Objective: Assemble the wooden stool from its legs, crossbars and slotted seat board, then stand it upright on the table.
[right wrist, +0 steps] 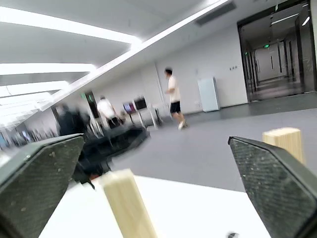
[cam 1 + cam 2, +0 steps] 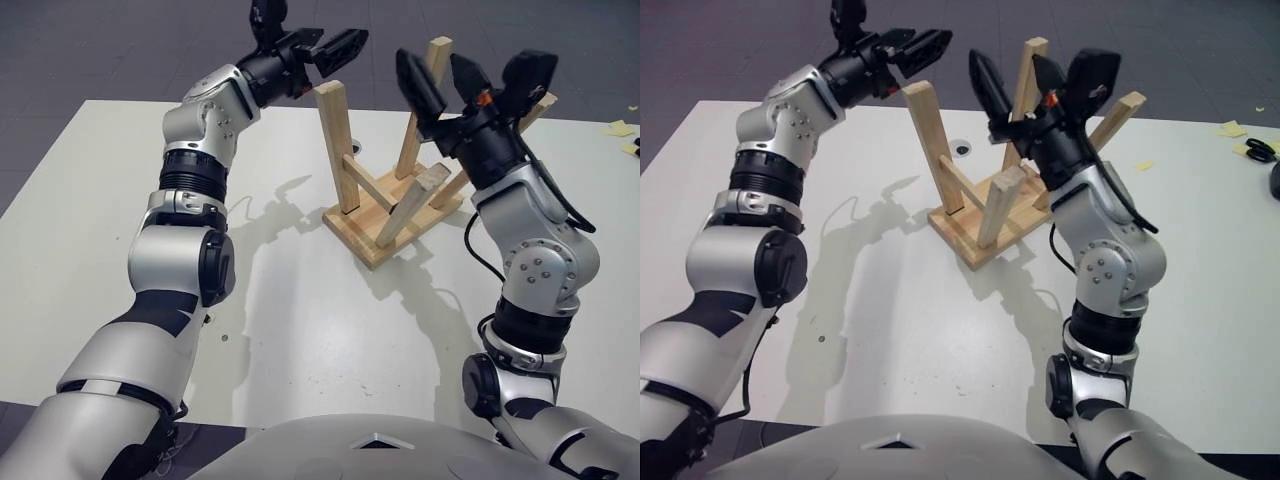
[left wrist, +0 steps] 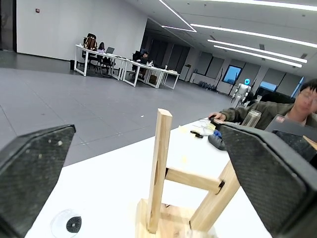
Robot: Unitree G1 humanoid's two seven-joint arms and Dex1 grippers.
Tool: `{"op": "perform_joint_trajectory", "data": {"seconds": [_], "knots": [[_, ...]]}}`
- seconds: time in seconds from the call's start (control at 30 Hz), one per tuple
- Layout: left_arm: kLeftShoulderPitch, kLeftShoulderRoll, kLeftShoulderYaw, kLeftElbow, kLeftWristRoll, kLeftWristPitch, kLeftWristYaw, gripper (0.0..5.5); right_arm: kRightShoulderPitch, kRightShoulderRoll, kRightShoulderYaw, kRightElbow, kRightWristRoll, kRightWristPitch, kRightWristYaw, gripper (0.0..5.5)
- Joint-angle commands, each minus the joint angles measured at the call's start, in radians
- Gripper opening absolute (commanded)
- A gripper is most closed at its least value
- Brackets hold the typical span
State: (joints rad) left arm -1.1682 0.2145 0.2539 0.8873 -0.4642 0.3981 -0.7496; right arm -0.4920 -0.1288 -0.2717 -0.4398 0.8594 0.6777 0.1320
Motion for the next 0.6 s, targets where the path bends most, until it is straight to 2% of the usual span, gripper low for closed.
{"op": "perform_joint_trajectory", "data": {"seconds": [0.03, 0.13, 0.23, 0.33, 0.43, 0.6], "knots": [[-0.013, 0.058, 0.170, -0.086, -0.128, 0.045, 0.129, 5.38, -0.018, -0.038, -0.046, -0.112, 0.396, 0.080, 0.010, 5.40], [0.056, 0.085, 0.199, -0.172, -0.151, 0.079, 0.169, 5.38, 0.049, -0.128, -0.034, -0.168, 0.655, 0.131, 0.018, 5.40], [0.140, 0.094, 0.201, -0.223, -0.147, 0.106, 0.198, 5.38, 0.144, -0.210, 0.027, -0.185, 0.728, 0.200, 0.038, 5.40], [0.210, 0.090, 0.198, -0.271, -0.149, 0.130, 0.226, 5.38, 0.206, -0.270, 0.121, -0.176, 0.618, 0.240, 0.000, 5.40], [0.249, 0.083, 0.205, -0.289, -0.160, 0.135, 0.248, 5.38, 0.227, -0.311, 0.167, -0.164, 0.529, 0.236, 0.008, 5.40], [0.280, 0.079, 0.203, -0.321, -0.173, 0.146, 0.259, 5.38, 0.224, -0.455, 0.111, -0.137, 0.446, 0.209, 0.145, 5.40]]}}
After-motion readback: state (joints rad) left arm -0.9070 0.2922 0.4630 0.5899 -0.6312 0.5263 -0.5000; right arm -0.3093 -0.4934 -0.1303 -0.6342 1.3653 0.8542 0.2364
